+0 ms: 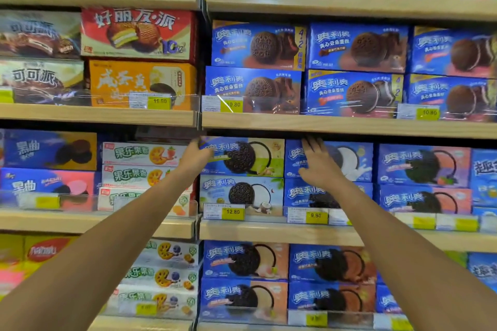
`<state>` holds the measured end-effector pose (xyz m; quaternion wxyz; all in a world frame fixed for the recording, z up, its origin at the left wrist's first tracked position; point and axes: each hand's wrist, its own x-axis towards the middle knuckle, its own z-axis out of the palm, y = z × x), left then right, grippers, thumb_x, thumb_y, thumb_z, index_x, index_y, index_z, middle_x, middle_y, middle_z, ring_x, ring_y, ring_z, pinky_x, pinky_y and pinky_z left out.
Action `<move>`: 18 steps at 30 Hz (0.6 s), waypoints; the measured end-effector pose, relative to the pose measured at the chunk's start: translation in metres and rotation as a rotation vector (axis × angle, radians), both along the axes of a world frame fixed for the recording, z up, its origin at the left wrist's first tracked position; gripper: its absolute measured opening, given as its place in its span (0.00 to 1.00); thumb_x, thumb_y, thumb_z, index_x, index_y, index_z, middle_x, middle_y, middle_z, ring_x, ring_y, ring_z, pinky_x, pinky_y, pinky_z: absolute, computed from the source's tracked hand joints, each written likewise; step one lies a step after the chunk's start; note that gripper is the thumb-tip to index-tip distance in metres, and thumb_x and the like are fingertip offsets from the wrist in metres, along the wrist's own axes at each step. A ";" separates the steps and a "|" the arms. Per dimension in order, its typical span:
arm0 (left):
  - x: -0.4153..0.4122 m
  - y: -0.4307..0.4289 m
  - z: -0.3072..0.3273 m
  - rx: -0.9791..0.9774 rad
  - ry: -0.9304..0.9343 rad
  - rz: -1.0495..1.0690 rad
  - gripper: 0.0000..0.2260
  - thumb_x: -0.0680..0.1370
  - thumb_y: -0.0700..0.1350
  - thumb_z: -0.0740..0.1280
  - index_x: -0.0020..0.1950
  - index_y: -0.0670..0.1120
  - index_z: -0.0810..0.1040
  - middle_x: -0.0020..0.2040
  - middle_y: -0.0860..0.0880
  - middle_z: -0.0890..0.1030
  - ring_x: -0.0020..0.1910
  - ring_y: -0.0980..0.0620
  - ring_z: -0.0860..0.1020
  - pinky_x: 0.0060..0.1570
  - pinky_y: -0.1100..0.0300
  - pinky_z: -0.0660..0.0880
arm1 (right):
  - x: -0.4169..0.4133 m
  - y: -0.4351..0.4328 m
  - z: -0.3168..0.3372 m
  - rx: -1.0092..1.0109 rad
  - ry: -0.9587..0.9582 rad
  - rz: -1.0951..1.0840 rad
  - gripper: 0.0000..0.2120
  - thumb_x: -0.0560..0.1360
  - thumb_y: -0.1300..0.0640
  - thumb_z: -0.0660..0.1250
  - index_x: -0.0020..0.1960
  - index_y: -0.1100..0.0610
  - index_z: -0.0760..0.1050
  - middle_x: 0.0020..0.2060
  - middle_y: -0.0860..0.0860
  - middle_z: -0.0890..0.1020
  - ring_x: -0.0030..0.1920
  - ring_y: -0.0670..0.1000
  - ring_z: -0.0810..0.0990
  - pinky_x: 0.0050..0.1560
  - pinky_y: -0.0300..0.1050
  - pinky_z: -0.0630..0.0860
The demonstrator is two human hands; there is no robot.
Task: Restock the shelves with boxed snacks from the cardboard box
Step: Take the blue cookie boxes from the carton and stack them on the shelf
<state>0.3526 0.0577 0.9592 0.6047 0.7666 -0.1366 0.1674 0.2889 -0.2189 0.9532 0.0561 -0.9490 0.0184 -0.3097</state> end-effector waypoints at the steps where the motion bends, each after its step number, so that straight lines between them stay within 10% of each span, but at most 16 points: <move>1: -0.003 0.001 0.000 0.002 -0.004 -0.017 0.17 0.79 0.39 0.61 0.68 0.44 0.67 0.55 0.47 0.72 0.47 0.49 0.72 0.50 0.57 0.67 | 0.000 0.000 0.000 -0.002 0.012 -0.008 0.38 0.75 0.56 0.62 0.77 0.58 0.45 0.77 0.53 0.46 0.77 0.56 0.42 0.74 0.57 0.53; 10: -0.016 0.008 -0.013 -0.108 -0.046 -0.066 0.19 0.77 0.33 0.60 0.67 0.45 0.67 0.60 0.49 0.75 0.55 0.49 0.74 0.51 0.55 0.69 | -0.010 0.003 -0.005 0.099 -0.069 0.063 0.34 0.75 0.60 0.61 0.77 0.59 0.50 0.77 0.55 0.48 0.77 0.57 0.44 0.74 0.53 0.51; 18: -0.057 -0.019 -0.042 -0.314 -0.038 -0.075 0.18 0.80 0.39 0.63 0.70 0.43 0.68 0.67 0.46 0.71 0.65 0.48 0.71 0.65 0.52 0.70 | -0.044 0.029 -0.039 0.588 -0.338 0.310 0.17 0.78 0.63 0.60 0.66 0.58 0.72 0.62 0.53 0.76 0.63 0.50 0.74 0.59 0.41 0.69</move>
